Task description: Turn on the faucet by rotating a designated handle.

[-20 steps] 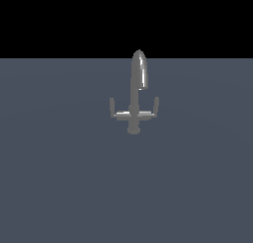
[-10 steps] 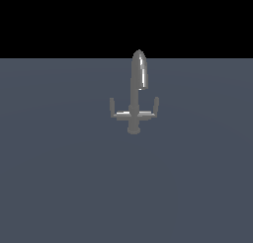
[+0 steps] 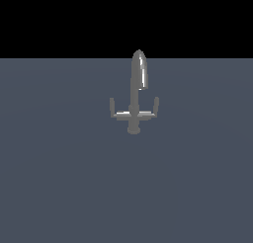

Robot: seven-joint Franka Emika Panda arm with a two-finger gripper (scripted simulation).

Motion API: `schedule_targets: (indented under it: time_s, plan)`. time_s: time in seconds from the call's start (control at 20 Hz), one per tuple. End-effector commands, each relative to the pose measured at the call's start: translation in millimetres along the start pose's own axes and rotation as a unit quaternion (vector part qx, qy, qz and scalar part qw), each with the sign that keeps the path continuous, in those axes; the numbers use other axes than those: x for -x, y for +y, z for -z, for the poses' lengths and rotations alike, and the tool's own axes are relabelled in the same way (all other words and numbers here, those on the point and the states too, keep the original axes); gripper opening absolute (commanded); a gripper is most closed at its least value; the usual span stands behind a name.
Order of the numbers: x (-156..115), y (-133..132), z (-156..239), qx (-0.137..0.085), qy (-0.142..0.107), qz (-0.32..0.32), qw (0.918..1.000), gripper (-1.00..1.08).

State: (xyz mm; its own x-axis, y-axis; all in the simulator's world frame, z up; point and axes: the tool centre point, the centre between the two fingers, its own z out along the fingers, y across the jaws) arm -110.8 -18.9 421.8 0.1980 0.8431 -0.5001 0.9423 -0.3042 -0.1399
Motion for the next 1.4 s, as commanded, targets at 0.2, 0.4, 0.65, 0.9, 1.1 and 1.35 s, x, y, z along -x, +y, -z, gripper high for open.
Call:
schedule_targets:
  time_s: [0.2,0.4,0.65,0.9,1.1,1.35]
  plan:
    - [-12.5,24.0,-8.6,-0.006,-0.045,0.096,0.9943,-1.00]
    - [-21.1,38.3,-14.3,-0.013,-0.073,0.155,0.9852,-1.00]
    - [-32.7,55.8,-21.9,-0.024,-0.107,0.226,0.9679,-1.00]
    - [-45.3,72.8,-30.0,-0.039,-0.140,0.296,0.9440,-1.00]
    - [-56.0,86.0,-36.9,-0.053,-0.165,0.351,0.9204,-1.00]
    - [-70.2,101.8,-45.9,-0.074,-0.195,0.416,0.8853,-1.00]
